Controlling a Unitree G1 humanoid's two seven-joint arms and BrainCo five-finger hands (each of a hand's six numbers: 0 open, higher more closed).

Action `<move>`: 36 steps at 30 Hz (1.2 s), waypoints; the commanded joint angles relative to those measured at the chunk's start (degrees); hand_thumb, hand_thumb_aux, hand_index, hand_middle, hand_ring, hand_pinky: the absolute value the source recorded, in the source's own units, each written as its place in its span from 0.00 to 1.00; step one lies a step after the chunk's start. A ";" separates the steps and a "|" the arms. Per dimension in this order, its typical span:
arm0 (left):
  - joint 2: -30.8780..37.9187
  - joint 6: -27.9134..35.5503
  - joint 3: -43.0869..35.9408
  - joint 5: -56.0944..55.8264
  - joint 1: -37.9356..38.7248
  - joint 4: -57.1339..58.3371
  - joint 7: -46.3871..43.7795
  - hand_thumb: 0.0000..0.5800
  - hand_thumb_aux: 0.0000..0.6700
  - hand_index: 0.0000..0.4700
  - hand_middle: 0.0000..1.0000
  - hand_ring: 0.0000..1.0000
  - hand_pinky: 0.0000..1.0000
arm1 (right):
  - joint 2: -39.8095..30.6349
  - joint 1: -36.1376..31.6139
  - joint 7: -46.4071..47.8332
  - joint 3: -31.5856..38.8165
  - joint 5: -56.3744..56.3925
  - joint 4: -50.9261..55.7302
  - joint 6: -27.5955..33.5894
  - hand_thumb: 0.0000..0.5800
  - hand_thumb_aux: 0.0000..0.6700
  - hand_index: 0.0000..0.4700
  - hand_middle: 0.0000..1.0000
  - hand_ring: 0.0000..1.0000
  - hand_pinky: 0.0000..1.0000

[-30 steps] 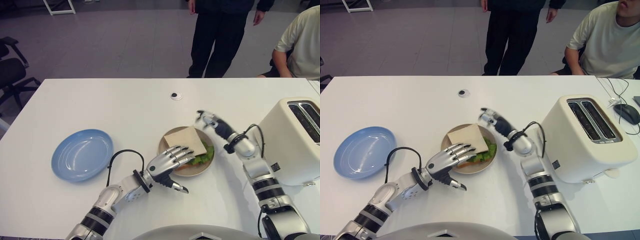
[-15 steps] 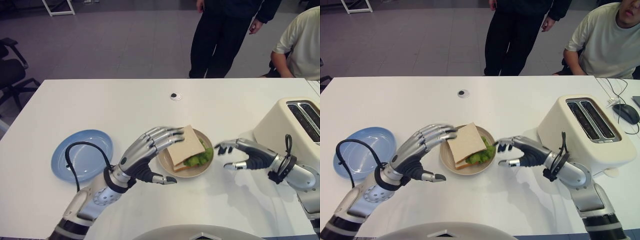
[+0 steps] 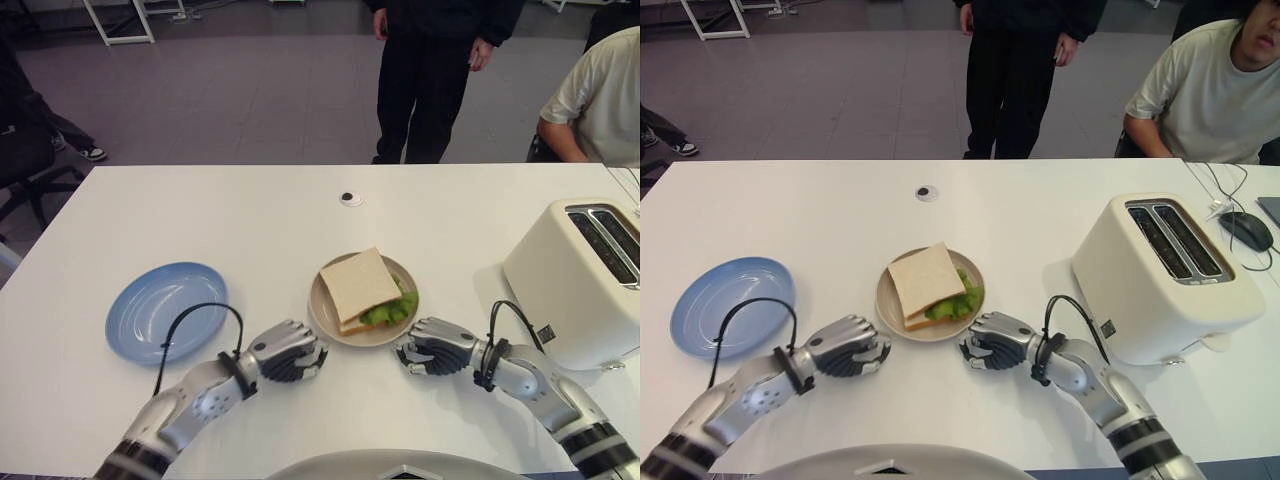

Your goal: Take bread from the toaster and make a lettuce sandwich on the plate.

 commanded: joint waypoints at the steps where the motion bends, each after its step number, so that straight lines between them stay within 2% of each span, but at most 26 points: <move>1: -2.73 6.34 -4.61 12.93 -10.82 15.58 8.96 1.00 1.00 1.00 1.00 1.00 1.00 | 3.05 -4.38 -6.94 6.16 -12.51 17.99 7.42 0.97 0.82 0.82 0.98 0.98 0.98; 4: -4.99 10.23 -7.20 17.35 -19.07 26.41 17.01 1.00 1.00 1.00 1.00 1.00 1.00 | 7.46 -11.59 -12.88 6.05 -11.46 27.55 11.43 0.92 0.72 0.72 0.96 0.96 0.96; 6: -5.84 11.21 -8.04 17.78 -21.27 29.83 21.36 1.00 1.00 1.00 1.00 1.00 1.00 | 10.10 -17.86 -19.60 6.51 -13.16 35.10 14.51 0.76 0.51 0.51 0.96 0.96 0.96; 8: -6.03 11.33 -8.92 17.76 -21.93 31.24 24.05 1.00 1.00 1.00 1.00 1.00 1.00 | 10.96 -20.05 -24.38 6.84 -13.48 37.85 14.39 0.75 0.50 0.50 0.96 0.96 0.96; 9: -6.00 11.10 -9.37 17.52 -22.13 31.89 25.35 1.00 1.00 1.00 1.00 1.00 1.00 | 11.15 -19.93 -26.68 7.06 -13.28 37.61 13.13 0.10 0.05 0.05 0.95 0.95 0.95; 10: -5.93 10.83 -9.78 17.27 -22.25 32.36 26.53 1.00 1.00 1.00 1.00 1.00 1.00 | 11.34 -19.82 -28.61 7.33 -12.98 37.39 11.70 0.00 0.00 0.00 0.95 0.95 0.95; 11: -5.86 10.40 -9.80 16.56 -21.82 31.86 27.80 1.00 1.00 1.00 1.00 1.00 1.00 | 11.58 -19.82 -31.00 7.43 -12.64 36.70 9.95 0.00 0.00 0.00 0.87 0.87 0.87; 12: -5.87 9.79 -9.35 15.32 -21.09 30.86 29.01 1.00 1.00 1.00 0.61 0.61 0.61 | 11.70 -19.78 -32.90 7.31 -12.02 35.62 8.16 0.00 0.00 0.00 0.83 0.83 0.83; 13: -5.87 9.02 -8.64 13.79 -20.09 29.52 30.05 0.94 0.75 0.75 0.21 0.21 0.21 | 11.94 -19.63 -34.03 6.43 -10.39 34.55 6.42 0.00 0.00 0.00 0.73 0.73 0.73; 14: -5.81 8.34 -7.91 12.33 -19.07 28.02 30.77 0.86 0.63 0.63 0.00 0.00 0.00 | 12.00 -19.49 -34.77 5.64 -8.96 33.85 5.00 0.00 0.00 0.00 0.72 0.72 0.72; 15: -5.64 7.59 -6.87 10.49 -17.72 25.99 31.40 0.76 0.51 0.51 0.00 0.00 0.00 | 11.74 -19.36 -35.84 4.49 -7.71 33.10 4.03 0.00 0.00 0.00 0.71 0.71 0.71; 16: -5.38 7.00 -5.85 8.78 -16.36 23.82 31.80 0.33 0.18 0.18 0.00 0.00 0.00 | 11.36 -19.23 -36.35 3.32 -6.38 32.57 3.16 0.00 0.00 0.00 0.56 0.56 0.56; 17: -5.18 6.10 -4.44 6.58 -14.80 21.28 32.00 0.12 0.06 0.06 0.00 0.00 0.00 | 10.88 -19.02 -37.01 1.69 -4.72 31.92 2.38 0.00 0.00 0.00 0.56 0.56 0.56; 18: -5.21 4.84 -2.50 3.40 -12.97 18.28 31.85 0.02 0.01 0.01 0.00 0.00 0.00 | 10.38 -18.69 -37.30 -0.32 -2.47 31.23 1.59 0.00 0.00 0.00 0.56 0.56 0.56; 20: -5.56 2.38 1.32 -3.28 -9.29 12.73 30.88 0.00 0.00 0.00 0.00 0.00 0.00 | 9.73 -17.70 -37.39 -4.30 2.00 29.75 0.30 0.00 0.00 0.00 0.53 0.53 0.53; 22: -6.51 -1.23 5.24 -12.90 -4.56 6.88 29.04 0.00 0.00 0.00 0.00 0.00 0.00 | 9.12 -16.68 -37.45 -8.18 5.93 27.90 -0.91 0.00 0.00 0.00 0.44 0.44 0.44; 24: -7.91 -5.12 7.60 -24.19 -0.76 2.70 25.22 0.00 0.00 0.00 0.00 0.00 0.00 | 9.25 -16.65 -36.91 -10.60 8.75 26.89 -2.89 0.00 0.00 0.00 0.00 0.00 0.00; 28: -11.40 -9.11 9.49 -43.47 -0.31 1.90 14.77 0.00 0.00 0.00 0.00 0.00 0.00 | 10.29 -15.14 -34.49 -11.20 12.00 22.80 -9.07 0.00 0.00 0.00 0.00 0.00 0.00; 32: -13.76 -10.12 10.17 -52.45 0.70 0.50 5.45 0.00 0.00 0.00 0.00 0.00 0.00 | 12.44 -13.58 -22.12 -10.77 26.24 20.11 -13.13 0.00 0.00 0.00 0.00 0.00 0.00; 36: -15.47 -10.22 9.16 -58.80 2.91 -2.94 -3.83 0.00 0.00 0.00 0.00 0.00 0.00 | 13.73 -11.69 -8.23 -10.71 41.34 15.37 -12.56 0.00 0.00 0.00 0.00 0.00 0.00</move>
